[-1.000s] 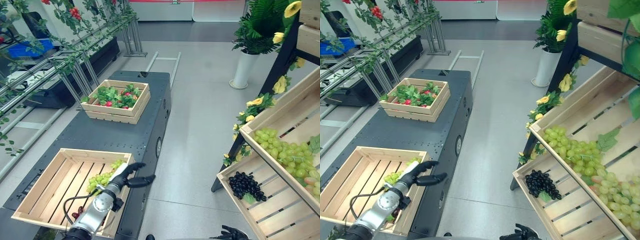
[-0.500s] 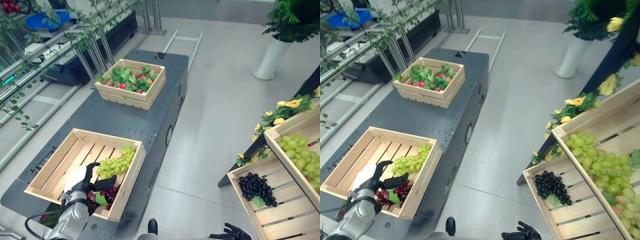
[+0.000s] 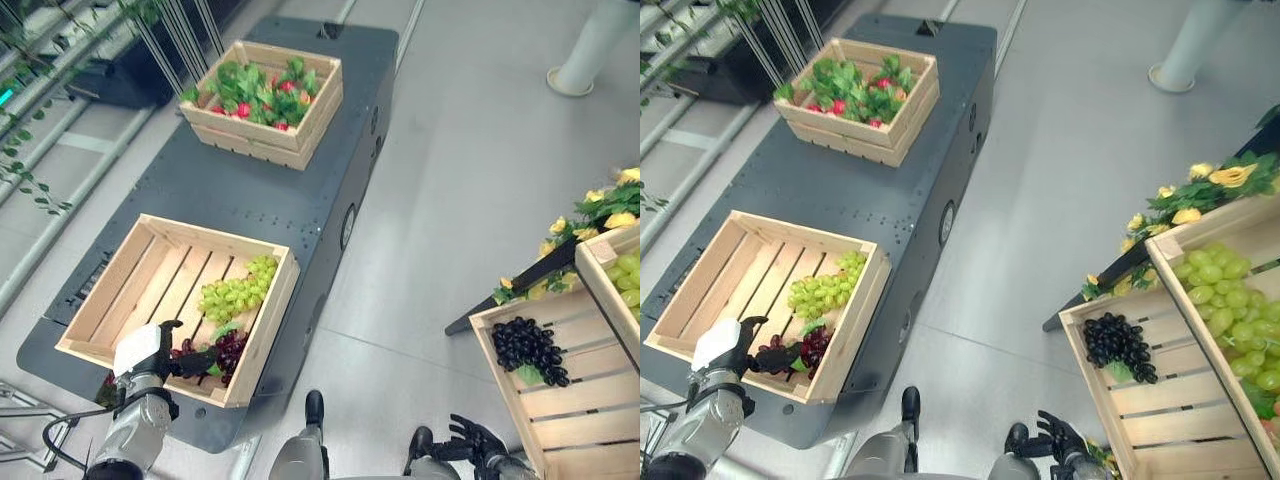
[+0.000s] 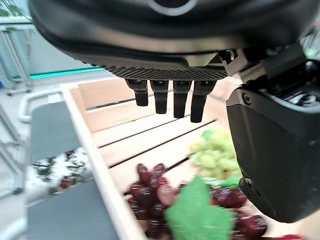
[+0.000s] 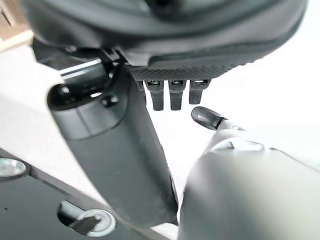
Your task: Pick up the fruits from the basket on one side to the basket on the other side
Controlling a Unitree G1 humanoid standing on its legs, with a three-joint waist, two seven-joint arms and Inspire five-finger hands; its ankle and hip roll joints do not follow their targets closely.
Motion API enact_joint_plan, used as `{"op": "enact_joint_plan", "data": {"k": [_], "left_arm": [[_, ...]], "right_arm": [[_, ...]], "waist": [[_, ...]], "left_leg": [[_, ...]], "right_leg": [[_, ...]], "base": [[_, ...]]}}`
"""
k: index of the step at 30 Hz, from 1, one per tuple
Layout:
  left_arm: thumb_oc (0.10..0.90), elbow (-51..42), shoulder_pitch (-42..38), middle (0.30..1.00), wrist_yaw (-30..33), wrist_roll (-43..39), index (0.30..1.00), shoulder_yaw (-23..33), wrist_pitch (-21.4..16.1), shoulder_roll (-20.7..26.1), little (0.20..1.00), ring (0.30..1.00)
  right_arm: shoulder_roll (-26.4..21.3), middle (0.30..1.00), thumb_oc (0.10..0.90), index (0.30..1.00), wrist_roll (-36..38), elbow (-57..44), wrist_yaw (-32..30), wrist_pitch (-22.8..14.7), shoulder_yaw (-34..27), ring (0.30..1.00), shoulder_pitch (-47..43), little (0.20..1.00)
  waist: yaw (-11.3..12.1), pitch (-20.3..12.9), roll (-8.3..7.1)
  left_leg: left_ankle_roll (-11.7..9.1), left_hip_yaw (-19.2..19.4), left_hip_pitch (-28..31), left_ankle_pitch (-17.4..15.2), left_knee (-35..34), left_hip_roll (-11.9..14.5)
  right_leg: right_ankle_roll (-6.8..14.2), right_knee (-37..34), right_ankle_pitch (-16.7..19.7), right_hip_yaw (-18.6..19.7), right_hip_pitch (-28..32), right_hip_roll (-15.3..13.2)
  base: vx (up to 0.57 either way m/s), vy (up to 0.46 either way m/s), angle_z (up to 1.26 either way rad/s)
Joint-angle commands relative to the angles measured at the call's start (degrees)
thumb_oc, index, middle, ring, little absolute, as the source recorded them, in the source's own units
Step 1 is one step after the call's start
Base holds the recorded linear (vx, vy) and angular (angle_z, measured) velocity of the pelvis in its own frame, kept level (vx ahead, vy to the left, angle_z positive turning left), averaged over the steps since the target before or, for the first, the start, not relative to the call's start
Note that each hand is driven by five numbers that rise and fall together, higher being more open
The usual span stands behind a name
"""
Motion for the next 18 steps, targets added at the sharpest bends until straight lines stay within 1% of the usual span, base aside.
{"op": "enact_joint_plan", "data": {"k": [1,2,5,8,11,15,18], "left_arm": [[0.8,1.88,-7.7,0.9,6.07,3.57,0.9,1.36,1.39,7.1,0.9,0.9],[0.8,2.47,-8.68,0.9,6.34,4.29,0.9,0.84,1.41,7.46,0.9,0.9],[0.8,4.13,-11.49,0.9,6.44,6.34,0.9,-0.42,1.02,9.88,0.9,0.9],[0.8,4.51,-13.33,0.9,6.08,7.68,0.9,-1.44,2.52,11.45,0.9,0.9],[0.8,5.47,-14.85,0.9,5.62,9.62,0.9,-1.59,3.85,12.99,0.9,0.9],[0.8,6.16,-16.15,0.9,4.95,12.57,0.9,-1.8,4.26,14.81,0.9,0.9],[0.8,6.43,-18.07,0.9,2.6,14.93,0.9,-2.93,4.78,15.75,0.9,0.9]], "right_arm": [[-3.0,0.9,0.8,0.9,1.37,-3.0,0.82,-1.99,1.6,0.9,-0.81,0.9],[-3.29,0.9,0.8,0.9,1.7,-3.19,0.82,-2.09,1.94,0.9,-1.15,0.9],[-4.28,0.9,0.8,0.9,3.06,-3.72,0.76,-2.82,2.34,0.9,-1.97,0.9],[-4.87,0.9,0.8,0.9,3.46,-4.13,0.98,-3.31,2.2,0.9,-2.76,0.9],[-5.3,0.9,0.8,0.9,3.0,-4.78,1.27,-3.77,2.39,0.9,-3.21,0.9],[-5.6,0.9,0.8,0.9,4.71,-5.76,1.13,-3.87,2.09,0.9,-3.92,0.9],[-5.46,0.9,0.8,0.9,4.61,-6.57,0.91,-3.42,2.13,0.9,-4.6,0.9]], "waist": [[-0.04,2.5,-0.84],[-0.08,3.29,-0.99],[-0.22,5.43,-1.26],[-0.29,7.23,-1.43],[-0.37,8.47,-1.83],[-0.27,9.66,-2.72],[-0.2,10.17,-3.28]], "left_leg": [[0.03,2.9,-1.08,-5.39,6.31,-0.97],[-0.42,2.72,-1.2,-6.2,6.95,-0.97],[-0.7,2.63,-4.18,-6.39,10.09,-0.8],[-0.84,2.6,-6.54,-6.66,12.36,-0.51],[-0.95,2.85,-8.13,-6.77,13.55,-0.36],[-0.91,2.97,-9.69,-7.0,14.67,-0.34],[-0.85,3.1,-10.54,-7.16,15.53,-0.28]], "right_leg": [[-4.45,12.35,-2.72,1.76,-8.55,-0.47],[-4.08,13.25,-3.79,2.19,-8.75,-0.43],[-4.39,15.3,-4.15,2.32,-10.88,-0.34],[-4.64,16.72,-4.38,2.4,-12.53,-0.48],[-4.76,17.1,-4.41,2.44,-13.36,-0.49],[-4.82,17.63,-4.45,2.59,-14.44,-0.36],[-4.74,18.14,-4.44,2.5,-14.98,-0.39]], "base": [[-0.06,0.022,0.04],[-0.02,0.003,0.08],[-0.07,0.007,0.08],[-0.06,0.022,0.03],[-0.01,0.006,-0.01],[-0.04,-0.01,-0.01],[0.0,0.0,0.0]]}}
